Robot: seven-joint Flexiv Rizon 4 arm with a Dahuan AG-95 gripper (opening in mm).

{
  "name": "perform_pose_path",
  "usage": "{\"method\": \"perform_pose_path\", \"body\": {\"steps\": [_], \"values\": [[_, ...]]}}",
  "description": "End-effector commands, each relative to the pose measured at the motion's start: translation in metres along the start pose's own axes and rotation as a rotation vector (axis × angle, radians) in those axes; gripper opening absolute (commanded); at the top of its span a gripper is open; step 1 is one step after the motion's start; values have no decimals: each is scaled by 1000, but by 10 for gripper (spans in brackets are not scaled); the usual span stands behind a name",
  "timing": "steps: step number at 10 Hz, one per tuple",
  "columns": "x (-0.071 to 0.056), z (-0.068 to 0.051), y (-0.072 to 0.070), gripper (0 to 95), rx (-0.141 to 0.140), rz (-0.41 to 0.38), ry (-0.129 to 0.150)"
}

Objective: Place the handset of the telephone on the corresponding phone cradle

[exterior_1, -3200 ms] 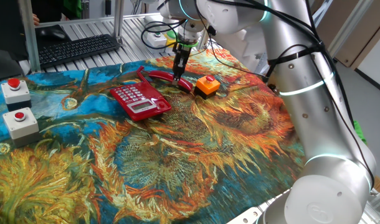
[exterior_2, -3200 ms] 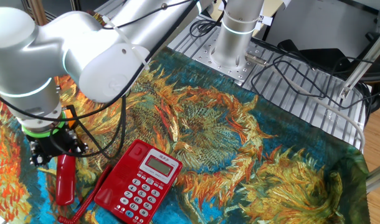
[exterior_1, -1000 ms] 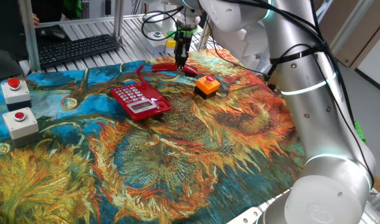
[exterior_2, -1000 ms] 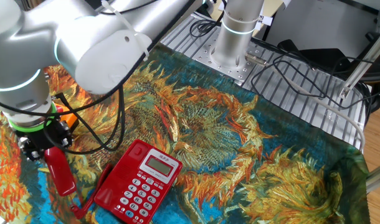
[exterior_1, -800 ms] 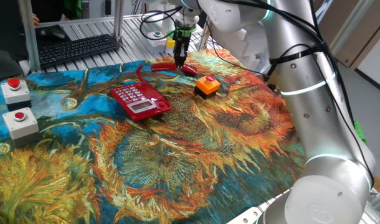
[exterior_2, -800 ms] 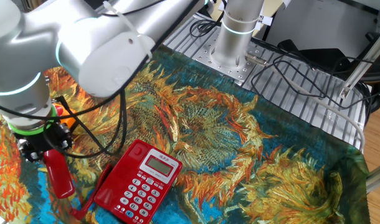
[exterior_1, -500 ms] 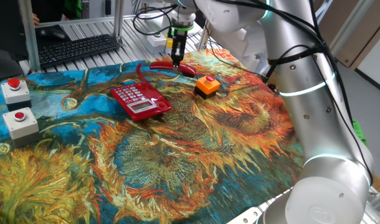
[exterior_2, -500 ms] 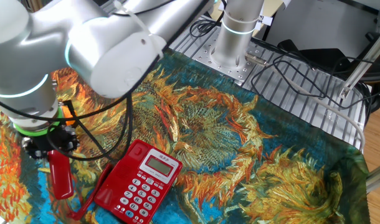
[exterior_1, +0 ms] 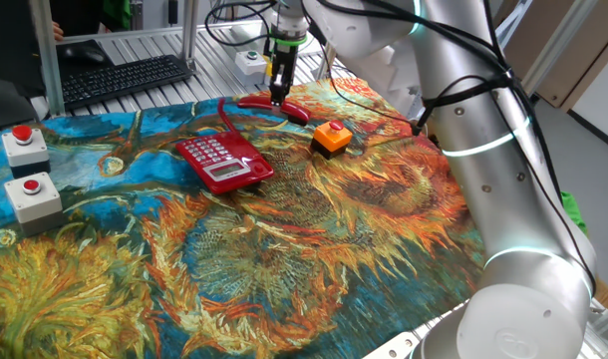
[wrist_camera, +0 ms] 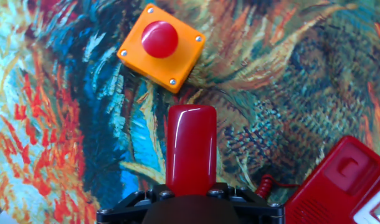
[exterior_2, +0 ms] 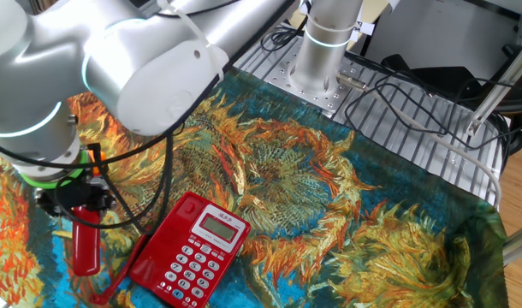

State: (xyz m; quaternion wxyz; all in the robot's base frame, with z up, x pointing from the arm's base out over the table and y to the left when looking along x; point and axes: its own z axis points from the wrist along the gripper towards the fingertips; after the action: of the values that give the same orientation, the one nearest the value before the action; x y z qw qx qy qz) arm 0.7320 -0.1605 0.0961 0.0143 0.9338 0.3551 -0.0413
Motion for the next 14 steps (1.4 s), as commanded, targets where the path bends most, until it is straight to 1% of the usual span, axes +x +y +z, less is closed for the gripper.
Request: {"method": "perform_pose_path", "body": {"steps": [1,3,6,7,10,13,14], "values": [[-1,-1,-7,0,-6,30,5],[0,-2,-11,0,-6,68,6],[1,-2,-14,0,-7,76,8],[2,-1,-18,0,-8,83,8],[4,-1,-24,0,-3,96,10],[4,-1,-30,0,12,109,22],[5,-1,-34,0,12,115,22]]}}
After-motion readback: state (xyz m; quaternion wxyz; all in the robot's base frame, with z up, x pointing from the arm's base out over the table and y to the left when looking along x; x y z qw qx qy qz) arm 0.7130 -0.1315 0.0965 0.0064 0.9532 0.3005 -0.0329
